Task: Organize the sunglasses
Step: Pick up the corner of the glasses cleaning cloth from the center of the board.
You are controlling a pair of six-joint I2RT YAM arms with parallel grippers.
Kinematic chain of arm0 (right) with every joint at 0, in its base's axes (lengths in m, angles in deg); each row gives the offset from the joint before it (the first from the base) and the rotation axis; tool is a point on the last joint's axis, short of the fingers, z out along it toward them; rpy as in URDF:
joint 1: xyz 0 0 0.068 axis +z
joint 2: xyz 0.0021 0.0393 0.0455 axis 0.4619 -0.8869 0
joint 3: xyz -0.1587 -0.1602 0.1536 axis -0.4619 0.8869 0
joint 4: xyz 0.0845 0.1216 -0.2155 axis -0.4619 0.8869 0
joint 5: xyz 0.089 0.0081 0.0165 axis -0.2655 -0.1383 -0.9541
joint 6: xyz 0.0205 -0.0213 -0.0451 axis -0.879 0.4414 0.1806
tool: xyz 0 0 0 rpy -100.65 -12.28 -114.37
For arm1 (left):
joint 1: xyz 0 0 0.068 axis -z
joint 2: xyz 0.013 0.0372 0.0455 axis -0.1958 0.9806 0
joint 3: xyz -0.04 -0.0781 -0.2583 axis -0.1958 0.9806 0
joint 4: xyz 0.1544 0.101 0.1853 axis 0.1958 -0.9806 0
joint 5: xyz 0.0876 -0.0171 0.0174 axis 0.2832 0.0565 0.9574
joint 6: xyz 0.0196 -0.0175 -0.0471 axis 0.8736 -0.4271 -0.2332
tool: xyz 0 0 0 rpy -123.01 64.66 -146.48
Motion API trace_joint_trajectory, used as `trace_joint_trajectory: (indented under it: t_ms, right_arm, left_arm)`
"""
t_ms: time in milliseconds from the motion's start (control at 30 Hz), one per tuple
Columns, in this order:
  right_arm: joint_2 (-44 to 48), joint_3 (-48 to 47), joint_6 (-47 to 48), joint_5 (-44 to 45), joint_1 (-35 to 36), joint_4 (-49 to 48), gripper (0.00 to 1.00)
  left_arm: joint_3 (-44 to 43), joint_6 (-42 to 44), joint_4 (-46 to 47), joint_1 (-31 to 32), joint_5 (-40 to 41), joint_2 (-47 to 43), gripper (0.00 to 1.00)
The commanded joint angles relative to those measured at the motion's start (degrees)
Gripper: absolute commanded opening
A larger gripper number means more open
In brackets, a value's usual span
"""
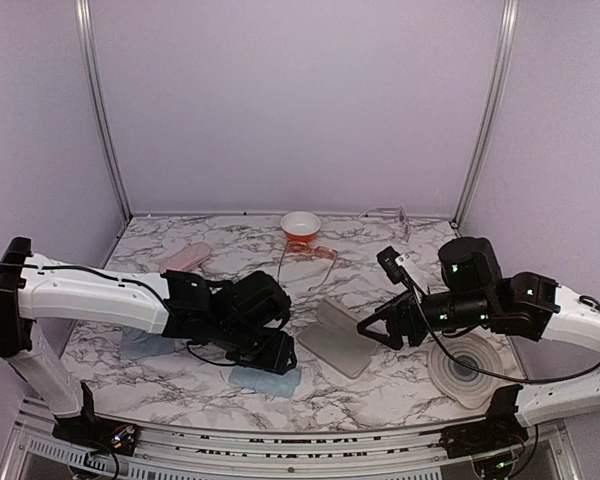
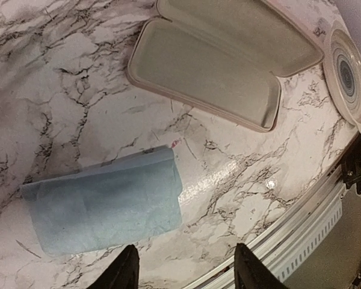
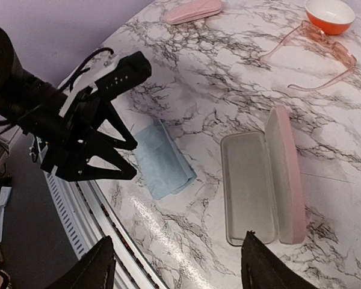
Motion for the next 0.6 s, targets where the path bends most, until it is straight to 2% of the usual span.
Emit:
trace_joint_trajectory:
  t_ms: [0,133,267,567]
  right_arm:
    - [-1.65,-0.47,-1.18,0.57,5.2,-4.42,0.68]
    - [-6.26,-2.01,-0.02,5.09,10.39,-3.99,0.66]
    - [-12.65,-5.43,2.05,8.73,15.08,-2.72,0.66]
    - [-27.5,-14.05,7.22,9.46,19.42,-0.9,0.62]
  left_arm:
    - [4.82,3.6,-3.97,-0.34,7.04,-8.52,0.54]
    - [11.61,5.53,-4.06,-0.44,9.91,-15.75,0.53]
    - [18.65,3.92,-4.52,-0.59,12.69,-22.72,0.52]
    - [30.23,0.53,-4.18,-1.96,14.28,-31.1,0.52]
